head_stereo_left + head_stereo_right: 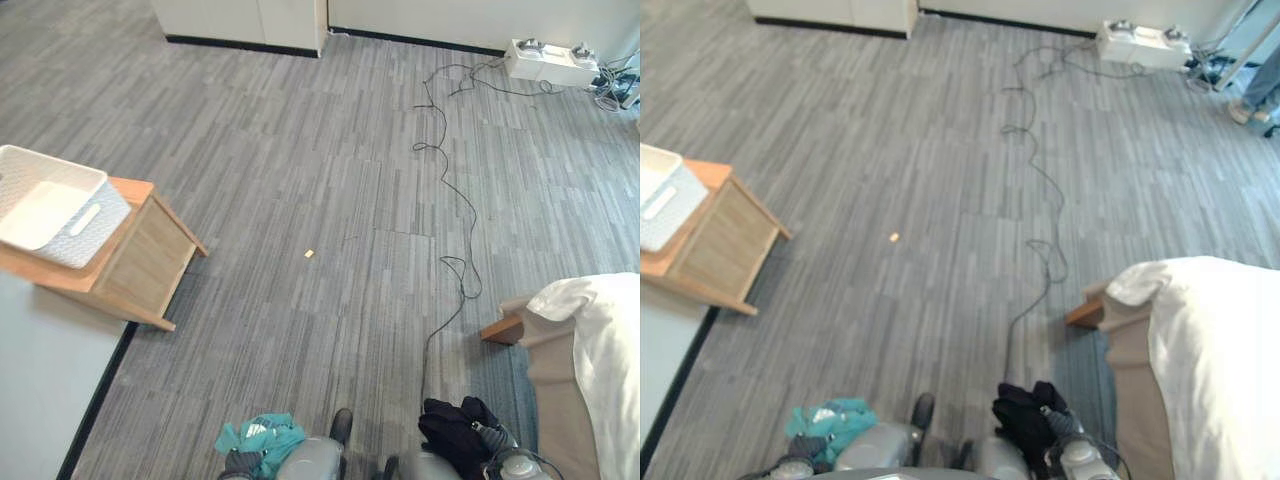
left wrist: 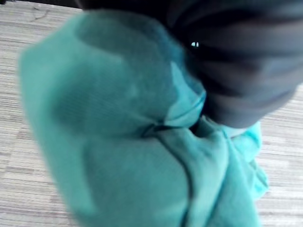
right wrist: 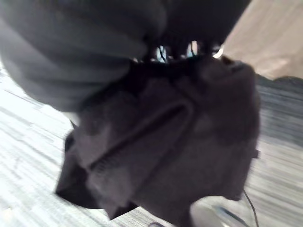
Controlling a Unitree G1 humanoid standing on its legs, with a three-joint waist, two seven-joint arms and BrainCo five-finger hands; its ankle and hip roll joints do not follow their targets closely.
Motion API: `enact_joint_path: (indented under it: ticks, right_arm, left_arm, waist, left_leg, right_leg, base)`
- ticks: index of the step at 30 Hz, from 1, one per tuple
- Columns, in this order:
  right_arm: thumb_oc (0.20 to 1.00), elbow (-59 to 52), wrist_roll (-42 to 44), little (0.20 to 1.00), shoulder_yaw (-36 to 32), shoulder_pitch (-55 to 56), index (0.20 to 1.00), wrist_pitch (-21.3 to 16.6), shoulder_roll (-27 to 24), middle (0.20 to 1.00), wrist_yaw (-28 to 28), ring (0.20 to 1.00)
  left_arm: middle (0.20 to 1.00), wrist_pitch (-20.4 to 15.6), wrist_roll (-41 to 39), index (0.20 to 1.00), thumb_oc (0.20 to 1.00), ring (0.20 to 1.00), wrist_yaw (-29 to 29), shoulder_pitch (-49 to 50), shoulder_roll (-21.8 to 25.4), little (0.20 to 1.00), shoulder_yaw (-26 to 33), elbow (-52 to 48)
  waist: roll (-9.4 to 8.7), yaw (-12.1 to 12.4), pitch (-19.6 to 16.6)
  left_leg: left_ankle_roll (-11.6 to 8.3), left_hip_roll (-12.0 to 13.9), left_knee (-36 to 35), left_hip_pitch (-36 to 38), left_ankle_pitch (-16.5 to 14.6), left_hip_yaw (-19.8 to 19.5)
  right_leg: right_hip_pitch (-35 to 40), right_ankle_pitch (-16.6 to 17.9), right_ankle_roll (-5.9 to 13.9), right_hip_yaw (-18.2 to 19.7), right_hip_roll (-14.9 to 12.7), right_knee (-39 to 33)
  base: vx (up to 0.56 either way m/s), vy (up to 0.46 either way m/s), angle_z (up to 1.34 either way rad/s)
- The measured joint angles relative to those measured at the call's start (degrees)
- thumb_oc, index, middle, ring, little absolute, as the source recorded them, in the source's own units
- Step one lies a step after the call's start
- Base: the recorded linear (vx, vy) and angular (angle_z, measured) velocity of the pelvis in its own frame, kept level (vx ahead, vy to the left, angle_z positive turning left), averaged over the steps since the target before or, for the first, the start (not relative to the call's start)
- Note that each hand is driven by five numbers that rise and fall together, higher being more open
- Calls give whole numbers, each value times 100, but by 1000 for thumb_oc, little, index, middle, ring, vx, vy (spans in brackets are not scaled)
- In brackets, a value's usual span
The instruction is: Tidy up the quilt and then pick up the clothes from the bed and put them into the laundry hamper.
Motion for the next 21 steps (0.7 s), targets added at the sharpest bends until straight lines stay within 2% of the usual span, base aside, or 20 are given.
enact_joint_path:
  ticks: [1,2,3,5,6,7,8,9,10,11,12,13,14,15,16,17,18,19,20,21]
  right_arm:
    - [200,10,3,200,-16,-37,200,12,-3,200,-5,200]
    - [200,-183,7,200,-136,-70,200,31,-36,200,2,200]
    - [200,-171,7,200,-87,-118,200,1,-24,200,6,200]
    - [200,-311,10,200,-98,-94,200,-29,-32,200,61,200]
    - [200,-322,12,200,-127,-65,200,-83,-104,200,64,200]
    - [200,-279,11,200,-130,-85,200,-102,-124,200,54,200]
    - [200,-142,6,200,-124,-158,200,-86,-108,200,50,200]
    - [200,29,4,200,-127,-267,200,-58,-54,200,55,200]
    - [200,256,-16,200,-121,-286,200,32,88,200,95,200]
    - [200,264,-80,200,-119,-323,200,30,100,200,85,200]
    - [200,181,-132,200,-49,-292,200,-15,91,200,91,200]
    - [200,186,-151,200,-63,-315,200,-28,81,200,92,200]
    - [200,302,-154,200,-58,-451,200,18,53,200,92,200]
    - [200,305,-153,200,-45,-588,200,88,38,200,93,200]
    - [200,322,-154,200,105,-771,200,48,28,200,94,200]
    - [200,318,-155,200,116,-862,200,28,23,200,93,200]
    - [200,219,-154,200,138,-1000,200,7,30,200,86,200]
    - [200,204,-155,200,139,-1007,200,-15,10,200,82,200]
    - [200,199,-157,200,163,-954,200,-76,-36,200,77,200]
    - [200,269,-157,200,99,-956,200,-75,-57,200,74,200]
  left_arm:
    - [200,9,0,200,200,200,-14,-99,1,200,-70,-3]
    - [200,-26,7,200,200,200,6,-586,-4,200,-86,-11]
    - [200,-54,10,200,200,200,30,-735,19,200,-66,-61]
    - [200,-109,25,200,200,200,76,-924,80,200,-76,-97]
    - [200,-173,51,200,200,200,149,-932,123,200,-130,-119]
    - [200,-181,123,200,200,200,158,-924,128,200,-127,-76]
    - [200,-184,185,200,200,200,182,-939,152,200,-120,39]
    - [200,-222,197,200,200,200,191,-900,166,200,-105,215]
    - [200,-166,220,200,200,200,200,-648,183,200,-52,354]
    - [200,-132,220,200,200,200,194,-419,160,200,-32,333]
    - [200,-98,219,200,200,200,198,-126,59,200,111,425]
    - [200,-95,205,200,200,200,197,5,-7,200,255,420]
    - [200,-134,176,200,200,200,189,43,-66,200,408,370]
    - [200,-178,157,200,200,200,186,-113,-43,200,455,353]
    - [200,-174,132,200,200,200,187,-183,84,200,388,319]
    - [200,-178,131,200,200,200,186,-155,112,200,387,310]
    - [200,-174,123,200,200,200,179,-20,182,200,401,180]
    - [200,-176,123,200,200,200,181,31,191,200,414,110]
    - [200,-200,123,200,200,200,179,69,181,200,457,55]
    - [200,-212,123,200,200,200,179,85,181,200,462,42]
  waist:
    - [154,-118,80]
    - [609,-246,303]
    - [695,-364,393]
    - [574,-481,411]
    - [460,-621,289]
    - [462,-703,235]
    - [394,-715,186]
    - [368,-621,174]
    - [165,-461,83]
    - [190,-418,59]
    - [228,-420,-131]
    - [248,-362,-160]
    - [258,-218,-145]
    - [206,-41,-66]
    - [-62,116,61]
    - [-150,171,109]
    - [-325,408,180]
    - [-375,468,187]
    - [-430,535,165]
    - [-368,562,161]
  left_leg:
    - [-58,78,-50,116,46,-191]
    - [-248,388,-106,474,-94,-887]
    - [-325,462,-119,606,-58,-988]
    - [-708,291,-45,814,-111,-1329]
    - [-728,237,-385,1327,-439,-1250]
    - [-671,268,-520,1460,-648,-1250]
    - [-491,290,-683,1755,-841,-1248]
    - [-485,332,-727,1956,-973,-1287]
    - [-678,91,-266,2321,-1185,-1018]
    - [-814,58,313,2273,-1269,-835]
    - [-1111,-4,1511,1864,-1163,-834]
    - [-1269,-106,2449,1537,-920,-791]
    - [-1192,-193,3957,764,-594,-570]
    - [-1076,-249,5088,15,-709,-203]
    - [-1074,-333,5139,-793,-875,8]
    - [-1082,-365,4913,-1026,-940,16]
    - [-1070,-322,3976,-1335,-989,285]
    - [-1053,-236,3340,-1381,-981,497]
    - [-942,-114,1982,-1470,-753,839]
    - [-906,-75,1232,-1584,-376,1068]
  right_leg:
    - [-116,-70,-126,-23,71,-38]
    - [-403,-364,-361,-225,640,-922]
    - [-508,-307,-399,-347,800,-1594]
    - [-652,-256,-340,-435,771,-2800]
    - [-898,265,-283,-450,608,-4328]
    - [-944,412,-280,-348,530,-4769]
    - [-1086,437,-269,-145,441,-5233]
    - [-1168,466,-316,-105,423,-5074]
    - [-1000,1219,-843,-66,398,-4687]
    - [-882,1606,-856,-59,365,-4581]
    - [-591,2095,-1015,-121,405,-4648]
    - [-442,2259,-1061,-140,474,-4635]
    - [-344,2045,-1185,-123,556,-4588]
    - [-138,2013,-1183,-93,601,-4694]
    - [345,2049,-1173,-114,629,-5054]
    - [562,2021,-1161,-108,652,-5177]
    - [1091,1677,-967,-45,702,-5537]
    - [1269,1572,-922,-92,718,-5630]
    - [1444,1296,-775,-276,763,-5620]
    - [1739,1000,-567,-491,884,-5615]
  base:
    - [738,-101,127]
    - [721,-165,144]
    - [499,-135,148]
    - [555,-139,143]
    - [956,-213,172]
    - [1218,-290,178]
    - [770,-185,100]
    - [693,-174,57]
    - [430,-108,2]
    - [662,-236,5]
    - [573,-265,22]
    - [358,-204,35]
    - [309,-100,12]
    - [347,-40,14]
    - [545,-48,14]
    - [794,-33,0]
    - [618,-15,-18]
    - [804,4,-8]
    - [378,11,45]
    - [591,2,66]
